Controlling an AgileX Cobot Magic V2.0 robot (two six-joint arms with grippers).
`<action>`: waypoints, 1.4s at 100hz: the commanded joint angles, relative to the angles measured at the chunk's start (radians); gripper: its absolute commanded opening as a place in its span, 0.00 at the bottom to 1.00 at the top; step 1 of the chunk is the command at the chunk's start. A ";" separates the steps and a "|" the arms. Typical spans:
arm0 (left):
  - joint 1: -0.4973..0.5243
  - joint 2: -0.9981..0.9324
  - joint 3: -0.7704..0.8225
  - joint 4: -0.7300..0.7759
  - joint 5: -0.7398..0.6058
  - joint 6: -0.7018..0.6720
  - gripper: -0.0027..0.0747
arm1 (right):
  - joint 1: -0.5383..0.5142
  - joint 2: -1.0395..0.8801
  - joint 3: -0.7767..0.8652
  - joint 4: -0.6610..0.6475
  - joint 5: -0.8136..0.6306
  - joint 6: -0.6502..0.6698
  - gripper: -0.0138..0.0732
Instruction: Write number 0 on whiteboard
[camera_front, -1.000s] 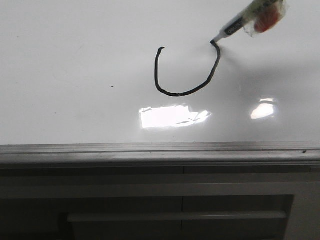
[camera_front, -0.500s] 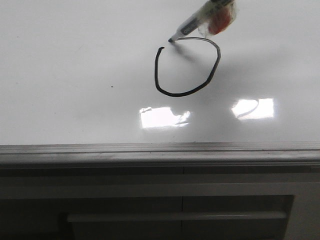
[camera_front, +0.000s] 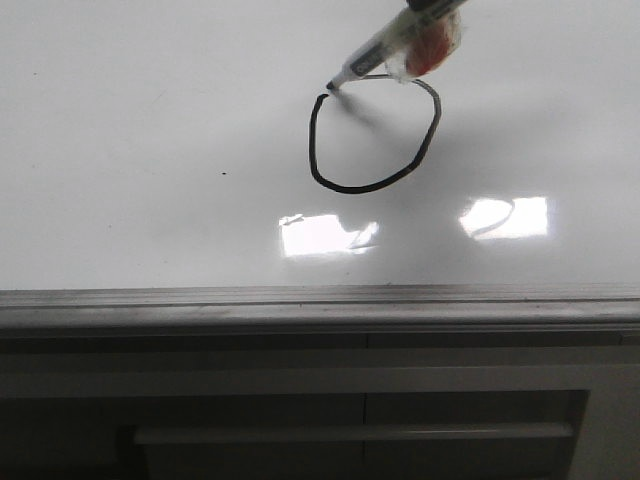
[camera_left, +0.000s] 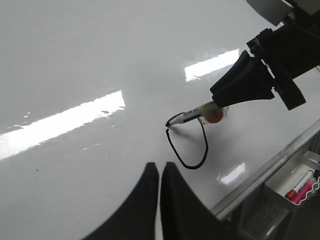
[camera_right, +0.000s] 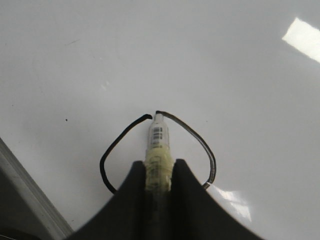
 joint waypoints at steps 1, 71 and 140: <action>0.004 0.006 -0.026 -0.032 -0.062 -0.011 0.01 | 0.006 0.012 -0.008 -0.001 0.056 0.000 0.10; 0.002 0.008 -0.047 -0.070 0.005 0.020 0.03 | 0.090 -0.185 -0.262 -0.011 0.058 -0.013 0.10; -0.183 0.325 -0.421 0.064 0.620 0.277 0.53 | 0.604 -0.096 -0.090 -0.006 -0.063 -0.055 0.10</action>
